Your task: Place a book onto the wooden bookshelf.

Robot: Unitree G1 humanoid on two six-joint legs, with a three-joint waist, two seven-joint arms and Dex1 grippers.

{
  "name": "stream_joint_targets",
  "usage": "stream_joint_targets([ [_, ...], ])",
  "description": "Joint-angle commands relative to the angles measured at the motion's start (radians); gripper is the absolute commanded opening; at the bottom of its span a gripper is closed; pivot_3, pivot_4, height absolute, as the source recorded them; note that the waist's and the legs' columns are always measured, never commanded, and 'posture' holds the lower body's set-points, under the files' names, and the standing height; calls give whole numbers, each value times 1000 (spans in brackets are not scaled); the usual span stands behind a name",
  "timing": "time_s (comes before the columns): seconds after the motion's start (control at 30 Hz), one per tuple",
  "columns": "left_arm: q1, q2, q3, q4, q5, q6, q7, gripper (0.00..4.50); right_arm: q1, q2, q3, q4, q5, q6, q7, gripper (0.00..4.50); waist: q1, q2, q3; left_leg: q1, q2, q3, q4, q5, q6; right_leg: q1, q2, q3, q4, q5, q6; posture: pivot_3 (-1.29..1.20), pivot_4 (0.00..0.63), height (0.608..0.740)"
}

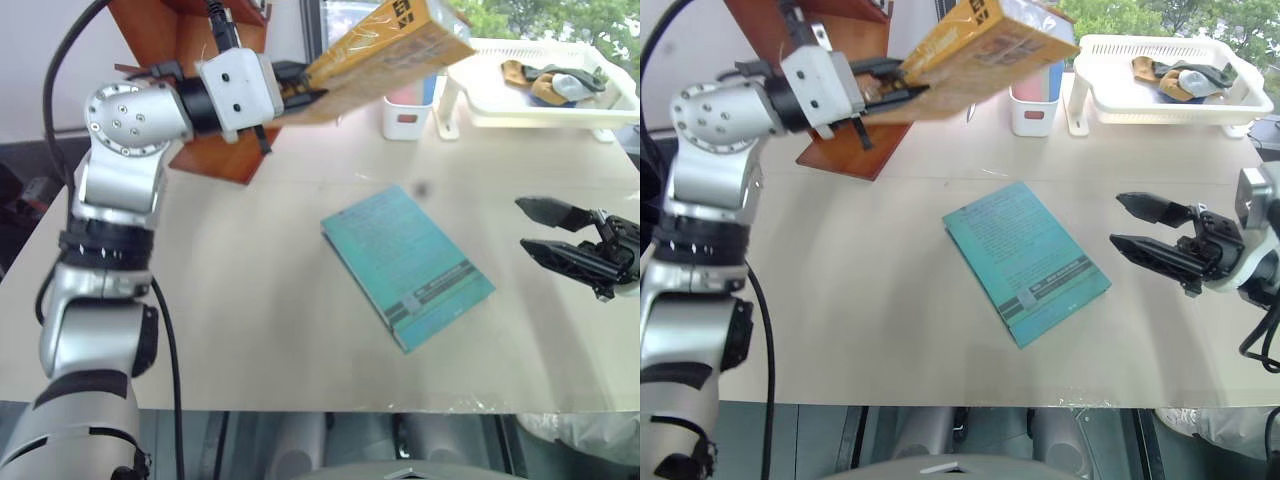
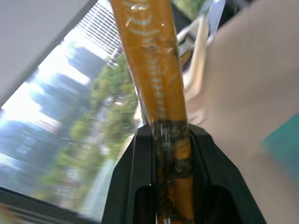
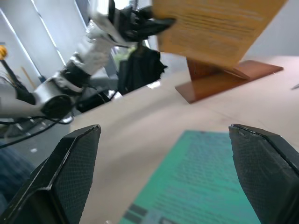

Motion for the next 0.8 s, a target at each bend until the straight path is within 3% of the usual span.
stream_joint_targets([
  [0.03, -125, 62, -15, 223, 190, -279, 124, 413, -32, -2, -59, -12, 88, 16, -6, 4500, -1, 0, 1, 0, 0, 0, 0, 0, 0, 0, 0, 0, 0, 0, 0, 0, 150, 740],
  [0.37, -322, 112, -111, 581, 500, -525, 429, 413, -60, 17, -54, -5, 134, -1, -6, 4500, -2, -2, 2, -1, 0, -2, 2, 0, 0, 0, 0, -3, 3, 0, 0, 0, 150, 740],
  [0.8, -424, 180, -249, 782, 713, -412, 596, 413, -49, 48, -47, -8, 103, -30, 8, 4500, -8, -2, 2, -5, 0, -2, 3, 0, 0, -4, 0, -3, 5, 0, 0, 0, 150, 740],
])
